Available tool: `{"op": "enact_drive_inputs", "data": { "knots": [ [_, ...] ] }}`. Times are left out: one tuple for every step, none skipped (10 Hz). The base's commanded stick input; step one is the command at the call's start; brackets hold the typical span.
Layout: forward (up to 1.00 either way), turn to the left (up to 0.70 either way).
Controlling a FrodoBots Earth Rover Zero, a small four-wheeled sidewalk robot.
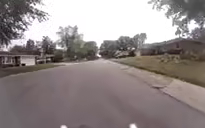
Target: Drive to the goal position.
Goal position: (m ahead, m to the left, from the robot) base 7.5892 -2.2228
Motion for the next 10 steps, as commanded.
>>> {"op": "enact_drive_inputs", "data": {
  "knots": [
    [1.00, 0.00],
    [1.00, 0.00],
    [1.00, 0.00],
    [1.00, 0.00],
    [1.00, 0.00],
    [1.00, -0.02],
    [1.00, -0.02],
    [1.00, -0.02],
    [1.00, -0.01],
    [1.00, 0.00]
  ]
}}
